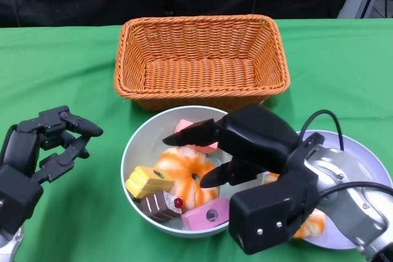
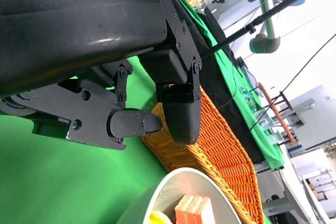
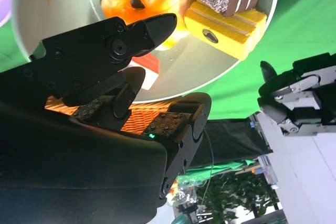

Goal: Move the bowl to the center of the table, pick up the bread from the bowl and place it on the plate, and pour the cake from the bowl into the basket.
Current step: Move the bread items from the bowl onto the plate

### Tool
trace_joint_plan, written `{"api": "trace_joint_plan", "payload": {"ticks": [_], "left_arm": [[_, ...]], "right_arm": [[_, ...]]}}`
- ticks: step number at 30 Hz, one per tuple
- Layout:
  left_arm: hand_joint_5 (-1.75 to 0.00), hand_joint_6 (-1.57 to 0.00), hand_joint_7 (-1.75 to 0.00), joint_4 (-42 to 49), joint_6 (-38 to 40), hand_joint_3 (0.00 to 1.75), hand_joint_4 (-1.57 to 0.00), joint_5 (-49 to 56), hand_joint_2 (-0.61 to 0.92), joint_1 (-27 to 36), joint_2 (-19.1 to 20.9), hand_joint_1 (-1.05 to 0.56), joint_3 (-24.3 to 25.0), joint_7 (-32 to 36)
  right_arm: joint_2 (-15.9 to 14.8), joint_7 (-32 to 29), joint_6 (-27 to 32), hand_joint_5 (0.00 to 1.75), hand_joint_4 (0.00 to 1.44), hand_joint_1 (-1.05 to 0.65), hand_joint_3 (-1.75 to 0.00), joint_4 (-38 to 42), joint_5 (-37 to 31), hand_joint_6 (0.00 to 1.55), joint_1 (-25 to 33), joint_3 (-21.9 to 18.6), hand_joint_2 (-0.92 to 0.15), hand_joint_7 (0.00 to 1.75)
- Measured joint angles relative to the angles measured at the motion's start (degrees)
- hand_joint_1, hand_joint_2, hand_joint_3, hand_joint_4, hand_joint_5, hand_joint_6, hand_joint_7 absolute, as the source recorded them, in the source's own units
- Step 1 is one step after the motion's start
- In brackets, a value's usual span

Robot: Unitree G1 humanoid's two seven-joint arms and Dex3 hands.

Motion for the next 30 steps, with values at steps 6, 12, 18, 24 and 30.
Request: {"api": "trace_joint_plan", "payload": {"ticks": [6, 12, 18, 24, 30], "left_arm": [[-1.35, -0.92, -0.84, 0.0, 0.0, 0.35, -0.87, -1.9, 0.92, 0.0, -0.9, -0.11, 0.1, -1.8], [-1.31, -0.91, -0.81, 0.0, 0.0, 0.33, -0.87, -2.3, 0.92, -0.1, -1.1, -0.13, 0.2, -2.3], [-1.29, -0.91, -0.79, 0.0, 0.0, 0.30, -0.86, -2.4, 0.92, -0.1, -1.1, -0.17, 0.2, -2.3], [-1.30, -0.92, -0.79, 0.0, -0.1, 0.31, -0.86, -1.7, 0.92, -0.1, -1.0, -0.19, 0.1, -2.3], [-1.30, -0.91, -0.81, -0.8, 0.9, 0.30, -0.86, -1.5, 0.92, 0.0, -1.0, -0.16, 0.3, -0.7]], "right_arm": [[1.5, -1.6, -1.0, 0.07, 0.94, -0.41, 0.00, 3.8, -0.8, 0.68, -1.6, 0.9, -0.80, 0.01], [2.3, -3.9, -3.0, 0.10, 0.99, -0.40, 0.00, 8.5, -1.6, 0.70, -3.1, 1.9, -0.80, 0.01], [3.0, -7.2, -5.6, 0.11, 0.94, -0.43, -0.02, 15.5, -4.1, 0.70, -7.1, 3.6, -0.86, 0.00], [3.7, -8.6, -7.5, 0.13, 0.93, -0.41, -0.01, 20.8, -4.7, 0.69, -9.7, 4.7, -0.87, 0.00], [4.4, -11.3, -9.6, 0.57, 0.73, -0.34, 0.00, 24.9, -4.9, 0.75, -10.9, 4.9, -0.88, 0.00]]}}
